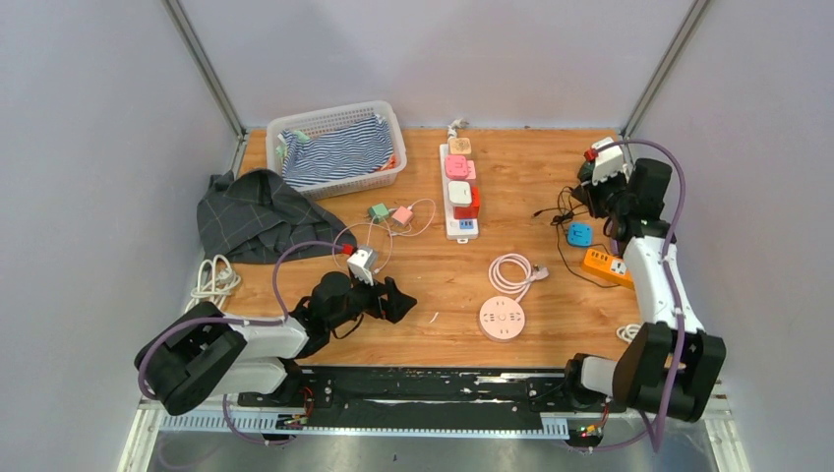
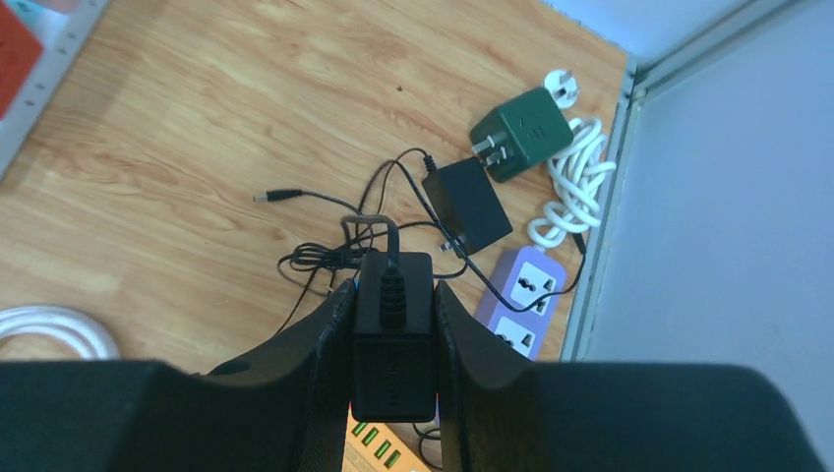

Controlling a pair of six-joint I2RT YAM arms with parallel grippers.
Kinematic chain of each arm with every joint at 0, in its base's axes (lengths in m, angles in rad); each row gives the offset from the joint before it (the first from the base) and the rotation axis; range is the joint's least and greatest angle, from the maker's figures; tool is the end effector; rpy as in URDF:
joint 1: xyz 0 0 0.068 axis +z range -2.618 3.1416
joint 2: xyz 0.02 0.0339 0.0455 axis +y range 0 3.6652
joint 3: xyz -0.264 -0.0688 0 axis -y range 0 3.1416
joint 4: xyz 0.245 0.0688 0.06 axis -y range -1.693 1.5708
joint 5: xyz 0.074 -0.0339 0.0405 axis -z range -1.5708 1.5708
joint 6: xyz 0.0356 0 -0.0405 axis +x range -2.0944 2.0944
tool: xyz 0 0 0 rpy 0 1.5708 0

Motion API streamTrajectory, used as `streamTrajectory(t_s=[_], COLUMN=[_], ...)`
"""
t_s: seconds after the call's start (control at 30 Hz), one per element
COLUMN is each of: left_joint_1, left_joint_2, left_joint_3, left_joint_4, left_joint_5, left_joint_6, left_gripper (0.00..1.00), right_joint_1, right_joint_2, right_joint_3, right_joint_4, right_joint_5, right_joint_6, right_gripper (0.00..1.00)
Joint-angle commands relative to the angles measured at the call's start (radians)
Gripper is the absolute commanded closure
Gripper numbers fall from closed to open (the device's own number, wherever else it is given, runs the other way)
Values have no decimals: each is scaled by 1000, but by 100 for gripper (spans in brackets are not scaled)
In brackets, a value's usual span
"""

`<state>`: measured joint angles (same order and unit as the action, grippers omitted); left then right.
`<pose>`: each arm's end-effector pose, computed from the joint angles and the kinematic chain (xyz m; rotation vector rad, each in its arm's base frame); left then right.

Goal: Pull the plug off the socket
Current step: Place the plug at the center of the board.

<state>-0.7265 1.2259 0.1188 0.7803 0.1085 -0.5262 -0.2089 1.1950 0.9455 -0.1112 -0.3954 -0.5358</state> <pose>0.1451 -0.1341 0.1345 0.2789 1.9927 -0.9334 0.2722 -0.0437 0.3190 -0.5648 1.8187 -0.1226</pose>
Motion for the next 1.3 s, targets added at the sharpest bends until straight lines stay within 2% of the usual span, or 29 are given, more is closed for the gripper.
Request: streamTrajectory(t_s=[0.0, 0.1, 0.2, 0.23, 0.4, 0.5, 0.63, 0.77, 0.87, 0.97, 1.27], left_joint_1=[6, 6, 6, 6, 6, 6, 6, 6, 6, 6, 6], left_joint_2=[14, 19, 34, 48, 143, 222, 284, 275, 273, 266, 148], left_joint_3=[4, -1, -9, -13, -10, 8, 11, 7, 5, -1, -54], left_joint_4=[22, 22, 34, 47, 138, 194, 275, 273, 274, 280, 297], left_joint_5=[-13, -20, -27, -25, 11, 46, 82, 77, 78, 84, 88], left_joint_6=[17, 13, 5, 3, -15, -31, -41, -40, -40, -40, -64], left_gripper=[0, 0, 0, 0, 0, 0, 0, 0, 0, 0, 0], right_joint_1=[-29, -35, -37, -37, -45, -46, -46, -46, -46, -47, -52], right_joint_2=[134, 278, 443, 478, 530, 534, 530, 454, 322, 195, -134], right_joint_3=[46, 128, 242, 263, 262, 258, 249, 208, 148, 119, -58], right_joint_4=[103, 118, 1, -29, -44, -38, -29, -19, -19, -76, -185], right_joint_5=[76, 98, 137, 161, 185, 199, 218, 213, 138, -13, -588], right_joint_6=[76, 133, 149, 152, 139, 143, 144, 101, 55, -23, -201], right_gripper=[96, 96, 99, 97, 62, 45, 31, 26, 25, 26, 23])
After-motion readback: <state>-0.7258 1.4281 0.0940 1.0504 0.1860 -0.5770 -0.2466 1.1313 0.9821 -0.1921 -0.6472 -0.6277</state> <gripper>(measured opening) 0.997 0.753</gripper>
